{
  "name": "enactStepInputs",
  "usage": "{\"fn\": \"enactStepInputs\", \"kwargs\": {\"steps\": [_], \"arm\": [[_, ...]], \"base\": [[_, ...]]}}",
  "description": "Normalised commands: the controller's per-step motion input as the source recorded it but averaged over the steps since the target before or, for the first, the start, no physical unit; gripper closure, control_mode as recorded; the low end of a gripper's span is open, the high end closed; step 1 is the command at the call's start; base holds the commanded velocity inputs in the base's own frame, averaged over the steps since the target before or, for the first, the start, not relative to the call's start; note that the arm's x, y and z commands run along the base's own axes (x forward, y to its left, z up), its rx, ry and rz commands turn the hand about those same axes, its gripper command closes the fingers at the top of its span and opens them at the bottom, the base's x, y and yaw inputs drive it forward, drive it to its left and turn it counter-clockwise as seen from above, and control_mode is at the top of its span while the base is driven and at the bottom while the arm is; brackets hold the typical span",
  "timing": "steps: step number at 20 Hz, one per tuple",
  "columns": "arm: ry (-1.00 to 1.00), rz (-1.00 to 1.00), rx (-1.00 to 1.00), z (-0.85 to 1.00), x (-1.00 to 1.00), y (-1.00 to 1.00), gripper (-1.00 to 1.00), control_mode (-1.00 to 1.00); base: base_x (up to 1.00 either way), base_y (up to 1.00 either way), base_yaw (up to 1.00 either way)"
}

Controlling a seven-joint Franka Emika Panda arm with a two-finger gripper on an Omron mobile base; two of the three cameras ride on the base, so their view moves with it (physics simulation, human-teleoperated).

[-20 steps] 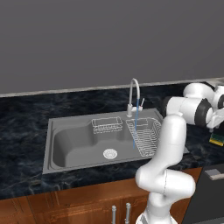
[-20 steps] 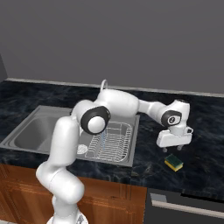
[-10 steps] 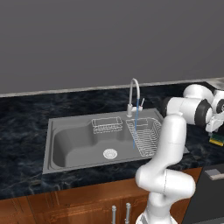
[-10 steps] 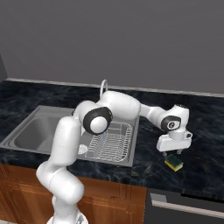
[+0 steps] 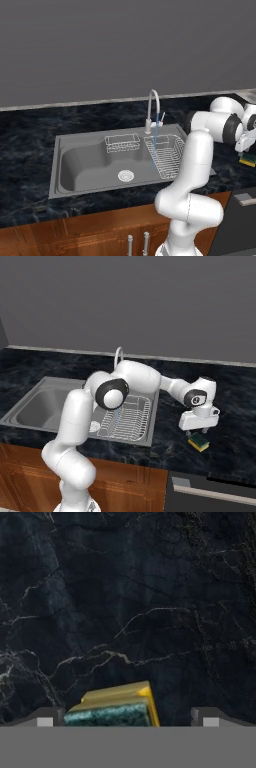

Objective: Soak the sponge with water for a few seconds and then drop it inside the sink.

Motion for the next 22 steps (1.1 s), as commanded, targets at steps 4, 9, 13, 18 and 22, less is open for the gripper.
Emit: {"fn": "enactStepInputs", "kwargs": {"steps": [4, 9, 13, 18, 22], "arm": [[0.0, 0.0, 0.0, 0.0, -0.05, 0.0, -1.0, -1.0], [0.0, 0.0, 0.0, 0.02, -0.07, 0.0, -1.0, -1.0], [0.0, 0.01, 0.0, 0.0, -0.1, 0.0, -1.0, -1.0], [0.0, 0.02, 0.0, 0.0, -0.19, 0.0, -1.0, -1.0], [-0.02, 0.02, 0.0, 0.0, -0.23, 0.0, -1.0, -1.0]], "base": [[0.0, 0.0, 0.0], [0.0, 0.0, 0.0], [0.0, 0.0, 0.0], [0.0, 0.0, 0.0], [0.0, 0.0, 0.0]]}}
